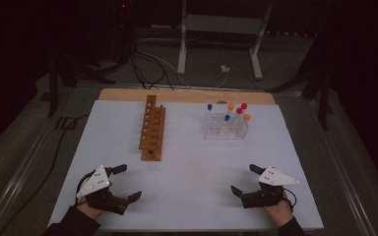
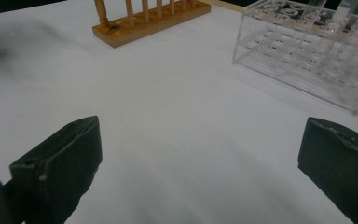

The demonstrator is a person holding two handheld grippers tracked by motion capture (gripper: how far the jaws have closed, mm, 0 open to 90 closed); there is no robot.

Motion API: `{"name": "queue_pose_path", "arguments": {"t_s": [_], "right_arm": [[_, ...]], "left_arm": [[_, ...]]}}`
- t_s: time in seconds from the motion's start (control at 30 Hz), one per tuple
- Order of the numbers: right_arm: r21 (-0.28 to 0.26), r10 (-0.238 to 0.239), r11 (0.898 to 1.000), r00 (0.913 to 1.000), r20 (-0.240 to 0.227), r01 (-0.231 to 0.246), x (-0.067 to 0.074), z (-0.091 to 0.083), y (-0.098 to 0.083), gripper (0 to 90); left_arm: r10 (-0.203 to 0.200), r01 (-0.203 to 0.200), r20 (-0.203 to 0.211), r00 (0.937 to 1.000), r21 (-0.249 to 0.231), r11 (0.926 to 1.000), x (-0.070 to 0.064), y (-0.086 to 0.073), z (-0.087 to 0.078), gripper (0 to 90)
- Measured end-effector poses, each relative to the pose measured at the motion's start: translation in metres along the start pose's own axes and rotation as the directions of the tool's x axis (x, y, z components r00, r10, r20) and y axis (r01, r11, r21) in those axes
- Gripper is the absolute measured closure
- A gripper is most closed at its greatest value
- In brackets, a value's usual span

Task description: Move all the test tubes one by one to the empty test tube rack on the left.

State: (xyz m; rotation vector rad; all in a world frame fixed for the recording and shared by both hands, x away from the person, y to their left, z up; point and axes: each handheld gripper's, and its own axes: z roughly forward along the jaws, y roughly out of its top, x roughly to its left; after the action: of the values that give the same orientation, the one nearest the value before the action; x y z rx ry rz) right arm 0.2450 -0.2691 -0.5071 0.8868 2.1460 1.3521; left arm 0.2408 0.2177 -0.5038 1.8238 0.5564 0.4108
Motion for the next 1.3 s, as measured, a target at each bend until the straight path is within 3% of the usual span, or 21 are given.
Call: {"name": "queue_pose_path", "arguments": {"t_s": [0.43,0.67,1.0,1.3], "right_arm": [[0.040,0.005,0.999,0.9999,0.012,-0.006,-0.001,0.002,0.000,0.0],[0.103,-0.011,0.995,0.9999,-0.008,0.012,0.005,0.007,0.001,0.0],[0.058,0.012,0.998,0.9995,0.030,-0.014,0.011,0.000,0.015,0.0],[0.041,0.004,0.999,0.9991,0.043,-0.006,0.021,-0.006,0.039,0.0]], "left_arm": [[0.006,-0.006,-0.006,1.0000,0.014,0.9999,-0.001,0.001,0.002,0.5],[-0.003,0.003,-0.002,1.0000,0.010,0.9999,0.000,0.001,0.002,0.5],[0.003,-0.003,-0.006,1.0000,0.007,1.0000,-0.002,0.000,-0.001,0.5],[0.001,-0.001,-0.010,0.9999,0.005,1.0000,-0.002,0.000,-0.002,0.5]]}}
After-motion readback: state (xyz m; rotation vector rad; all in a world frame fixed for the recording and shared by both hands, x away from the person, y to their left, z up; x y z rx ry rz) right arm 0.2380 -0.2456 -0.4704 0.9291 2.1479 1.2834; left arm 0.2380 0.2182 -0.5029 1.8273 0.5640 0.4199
